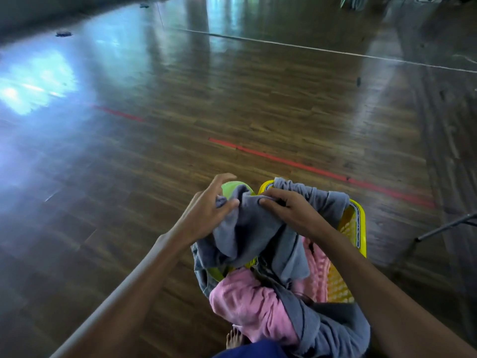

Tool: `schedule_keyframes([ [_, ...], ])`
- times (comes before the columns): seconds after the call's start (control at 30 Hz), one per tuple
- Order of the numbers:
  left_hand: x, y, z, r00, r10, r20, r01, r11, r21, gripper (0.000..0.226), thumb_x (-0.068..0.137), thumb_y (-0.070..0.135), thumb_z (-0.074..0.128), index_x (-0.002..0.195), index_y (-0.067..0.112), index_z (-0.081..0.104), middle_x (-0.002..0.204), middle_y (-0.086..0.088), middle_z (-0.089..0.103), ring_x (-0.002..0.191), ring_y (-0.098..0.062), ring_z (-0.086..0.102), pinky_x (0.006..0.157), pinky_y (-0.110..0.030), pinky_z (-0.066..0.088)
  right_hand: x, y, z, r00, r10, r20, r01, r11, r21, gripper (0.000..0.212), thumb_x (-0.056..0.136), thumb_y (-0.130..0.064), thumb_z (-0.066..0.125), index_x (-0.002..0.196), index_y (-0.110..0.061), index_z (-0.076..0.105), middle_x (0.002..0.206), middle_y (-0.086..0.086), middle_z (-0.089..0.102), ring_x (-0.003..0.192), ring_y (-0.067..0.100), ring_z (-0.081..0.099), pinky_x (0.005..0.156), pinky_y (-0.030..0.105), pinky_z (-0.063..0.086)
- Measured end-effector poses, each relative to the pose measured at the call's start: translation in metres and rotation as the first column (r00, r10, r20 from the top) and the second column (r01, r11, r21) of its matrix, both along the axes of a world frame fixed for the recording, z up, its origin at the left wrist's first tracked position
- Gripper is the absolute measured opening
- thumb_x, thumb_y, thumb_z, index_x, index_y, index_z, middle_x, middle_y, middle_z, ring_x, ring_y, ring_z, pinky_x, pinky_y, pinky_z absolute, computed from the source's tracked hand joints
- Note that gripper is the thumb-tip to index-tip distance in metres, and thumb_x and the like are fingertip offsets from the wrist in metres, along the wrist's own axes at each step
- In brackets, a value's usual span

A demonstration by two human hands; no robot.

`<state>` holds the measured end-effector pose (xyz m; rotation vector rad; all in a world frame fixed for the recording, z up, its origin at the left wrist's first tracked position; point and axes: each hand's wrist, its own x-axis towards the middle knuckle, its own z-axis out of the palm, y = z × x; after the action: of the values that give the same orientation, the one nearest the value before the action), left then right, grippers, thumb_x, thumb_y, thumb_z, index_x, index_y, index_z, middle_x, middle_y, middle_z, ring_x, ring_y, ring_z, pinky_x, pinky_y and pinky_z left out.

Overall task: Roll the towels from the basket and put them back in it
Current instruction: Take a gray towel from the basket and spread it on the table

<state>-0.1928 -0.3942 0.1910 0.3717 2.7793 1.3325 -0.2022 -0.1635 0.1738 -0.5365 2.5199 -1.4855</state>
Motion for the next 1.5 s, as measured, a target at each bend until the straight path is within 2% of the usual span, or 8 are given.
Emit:
schedule_keyframes([
  [0.27, -0.009, 0.014, 0.005, 0.992, -0.128, -0.004, 0.128, 0.989, 0.072, 0.024, 0.088, 0.029, 0.071, 0.112, 0.028, 0.07, 0.09, 0.028, 0.069, 0.088, 0.007, 0.063, 0.079, -0.016, 0.048, -0.004, -0.012, 0.016, 0.999, 0.044, -0.027, -0.043, 0.999, 0.023, 0.021, 0.098, -0.033, 0.054, 0.1, -0.018, 0.068, 0.085, 0.006, 0.067, 0.077, 0.017, 0.061, 0.067, 0.033, 0.044],
  [0.43, -0.02, 0.008, 0.007, 0.984, -0.178, 0.031, 0.174, 0.98, 0.101, 0.009, 0.089, 0.033, 0.066, 0.085, 0.027, 0.07, 0.08, 0.007, 0.069, 0.078, -0.005, 0.061, 0.078, -0.038, 0.05, -0.008, -0.003, 0.016, 0.996, 0.087, -0.03, -0.085, 0.994, 0.068, 0.027, 0.098, -0.032, 0.057, 0.073, -0.02, 0.057, 0.063, -0.005, 0.047, 0.059, 0.002, 0.043, 0.057, 0.02, 0.031],
  [0.67, -0.037, -0.024, 0.011, 0.997, -0.037, -0.061, 0.049, 0.973, 0.224, 0.023, 0.082, 0.044, 0.056, 0.071, 0.025, 0.062, 0.07, 0.01, 0.06, 0.073, -0.006, 0.055, 0.076, -0.035, 0.044, -0.018, 0.042, 0.007, 0.998, -0.028, -0.05, 0.032, 0.996, 0.081, 0.032, 0.094, -0.038, 0.054, 0.067, -0.021, 0.052, 0.065, -0.006, 0.042, 0.063, 0.005, 0.04, 0.061, 0.031, 0.033],
  [0.87, -0.035, 0.006, 0.026, 0.987, -0.163, -0.001, 0.16, 0.968, 0.194, 0.034, 0.093, 0.03, 0.063, 0.126, 0.038, 0.058, 0.085, 0.022, 0.068, 0.086, 0.005, 0.063, 0.083, -0.024, 0.048, -0.027, 0.014, 0.041, 0.992, 0.063, -0.107, -0.052, 0.994, 0.101, 0.027, 0.098, -0.03, 0.055, 0.082, -0.009, 0.061, 0.072, -0.008, 0.056, 0.069, 0.004, 0.05, 0.067, 0.031, 0.041],
  [0.97, -0.04, 0.024, 0.032, 0.958, -0.283, 0.036, 0.272, 0.944, 0.19, 0.03, 0.093, 0.031, 0.061, 0.122, 0.032, 0.065, 0.109, 0.014, 0.071, 0.109, -0.004, 0.063, 0.096, -0.035, 0.049, -0.033, 0.002, 0.057, 0.986, 0.131, -0.103, -0.122, 0.989, 0.088, 0.02, 0.098, -0.028, 0.056, 0.093, -0.012, 0.067, 0.079, -0.012, 0.064, 0.076, 0.0, 0.055, 0.072, 0.03, 0.044],
  [1.13, -0.052, 0.019, 0.043, 0.978, -0.152, -0.142, 0.166, 0.981, 0.097, 0.014, 0.09, 0.031, 0.06, 0.077, 0.026, 0.066, 0.073, 0.011, 0.066, 0.072, -0.002, 0.059, 0.076, -0.037, 0.049, -0.044, 0.019, 0.054, 0.985, 0.049, -0.166, -0.006, 0.968, 0.251, 0.011, 0.094, -0.022, 0.062, 0.086, -0.028, 0.066, 0.076, -0.018, 0.063, 0.072, 0.001, 0.056, 0.066, 0.02, 0.04],
  [1.3, -0.061, -0.002, 0.051, 0.982, -0.023, -0.189, 0.058, 0.981, 0.184, 0.022, 0.088, 0.035, 0.058, 0.071, 0.022, 0.058, 0.061, 0.009, 0.047, 0.06, -0.003, 0.043, 0.063, -0.028, 0.037, -0.045, 0.046, 0.038, 0.952, -0.15, -0.267, 0.233, 0.921, 0.313, 0.033, 0.077, 0.006, 0.059, 0.096, -0.017, 0.073, 0.088, -0.012, 0.062, 0.088, 0.005, 0.055, 0.071, 0.022, 0.035],
  [1.5, -0.064, -0.01, 0.055, 0.98, 0.066, -0.186, -0.034, 0.984, 0.172, 0.012, 0.09, 0.035, 0.059, 0.079, 0.028, 0.061, 0.066, 0.015, 0.056, 0.064, -0.001, 0.051, 0.067, -0.027, 0.043, -0.041, 0.033, 0.055, 0.924, -0.194, -0.329, 0.273, 0.938, 0.212, 0.032, 0.078, -0.014, 0.051, 0.101, -0.014, 0.073, 0.09, -0.004, 0.066, 0.088, 0.001, 0.056, 0.071, 0.014, 0.038],
])
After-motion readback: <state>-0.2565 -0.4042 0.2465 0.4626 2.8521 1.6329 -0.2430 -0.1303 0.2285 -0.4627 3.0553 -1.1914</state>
